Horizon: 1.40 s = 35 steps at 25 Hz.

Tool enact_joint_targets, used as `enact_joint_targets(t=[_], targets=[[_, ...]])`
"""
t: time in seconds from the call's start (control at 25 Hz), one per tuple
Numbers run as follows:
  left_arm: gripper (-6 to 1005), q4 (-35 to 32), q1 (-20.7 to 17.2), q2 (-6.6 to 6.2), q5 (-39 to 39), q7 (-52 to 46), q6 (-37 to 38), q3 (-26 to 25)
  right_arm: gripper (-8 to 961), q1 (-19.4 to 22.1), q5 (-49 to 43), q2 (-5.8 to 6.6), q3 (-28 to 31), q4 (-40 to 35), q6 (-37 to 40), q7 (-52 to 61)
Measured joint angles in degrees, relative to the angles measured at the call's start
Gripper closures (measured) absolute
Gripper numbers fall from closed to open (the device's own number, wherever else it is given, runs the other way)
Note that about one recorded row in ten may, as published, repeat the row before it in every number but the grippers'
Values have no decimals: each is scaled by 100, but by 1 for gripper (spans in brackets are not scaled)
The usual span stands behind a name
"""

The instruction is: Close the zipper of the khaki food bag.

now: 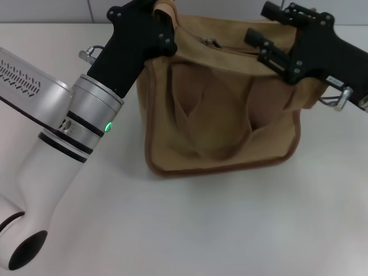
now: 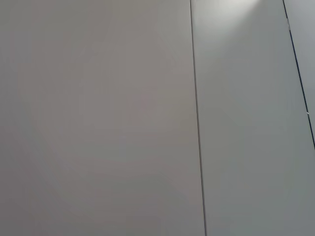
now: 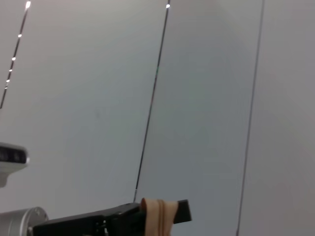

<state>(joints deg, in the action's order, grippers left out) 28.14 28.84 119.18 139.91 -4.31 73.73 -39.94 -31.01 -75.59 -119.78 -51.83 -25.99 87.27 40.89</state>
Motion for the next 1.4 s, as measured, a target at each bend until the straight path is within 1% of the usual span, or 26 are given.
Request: enact_joint_targets(t=[0.08,0.28,0.76,1.04,1.2,1.4], targets=[[954,2,2,0,1,0,0,4,459,-84,9,-2,-30,127,-9,-180],[953,7,10,0,1,0,-1,4,460,-141,13,-3,-43,235,-138,-389],[951,8,38,0,-3,0,-62,13,460,-362,18,-11,-140,383,-453,-551],[950,9,52,0,-19,0,-115,3,460,-440,11,-11,-358,378,-710,-584],[950,8,62,0,-24,0,-128,-1,460,-487,31,-11,-431,396,-886,-853],[949,9,70,0,-32,0,-132,-18,460,-579,286,-11,-457,508,-991,-1089]])
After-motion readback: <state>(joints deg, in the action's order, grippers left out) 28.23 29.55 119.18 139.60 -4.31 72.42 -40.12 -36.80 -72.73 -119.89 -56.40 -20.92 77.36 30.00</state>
